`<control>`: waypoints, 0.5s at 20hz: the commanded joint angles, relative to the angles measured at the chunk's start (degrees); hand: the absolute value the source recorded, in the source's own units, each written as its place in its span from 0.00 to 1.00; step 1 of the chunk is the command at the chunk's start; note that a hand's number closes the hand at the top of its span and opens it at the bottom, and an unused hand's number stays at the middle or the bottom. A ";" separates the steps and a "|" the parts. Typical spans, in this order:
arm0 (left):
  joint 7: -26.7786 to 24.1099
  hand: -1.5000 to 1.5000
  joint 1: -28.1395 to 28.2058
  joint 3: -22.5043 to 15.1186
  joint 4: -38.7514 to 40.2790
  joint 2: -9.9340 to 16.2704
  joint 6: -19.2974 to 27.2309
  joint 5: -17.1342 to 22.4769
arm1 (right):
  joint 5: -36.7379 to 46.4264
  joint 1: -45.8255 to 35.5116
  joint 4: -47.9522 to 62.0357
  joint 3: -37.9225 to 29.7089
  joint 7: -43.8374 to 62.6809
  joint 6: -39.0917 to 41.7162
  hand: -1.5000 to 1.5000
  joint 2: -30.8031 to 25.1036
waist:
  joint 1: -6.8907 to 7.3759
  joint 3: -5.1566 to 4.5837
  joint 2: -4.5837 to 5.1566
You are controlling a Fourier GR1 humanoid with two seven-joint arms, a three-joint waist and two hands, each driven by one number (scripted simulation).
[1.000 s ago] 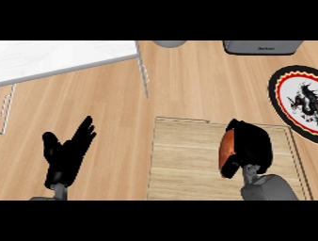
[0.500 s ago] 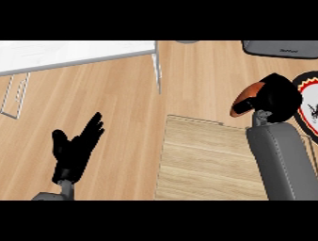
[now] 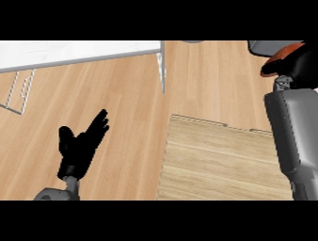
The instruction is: Pick the sweet potato from the tray and place it in the plate
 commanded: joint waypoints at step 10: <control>0.18 0.50 -0.20 1.48 0.68 -0.04 1.12 0.13 | 15.12 -0.02 5.61 -15.40 10.95 -28.17 1.00 0.59 | -2.35 0.20 -0.47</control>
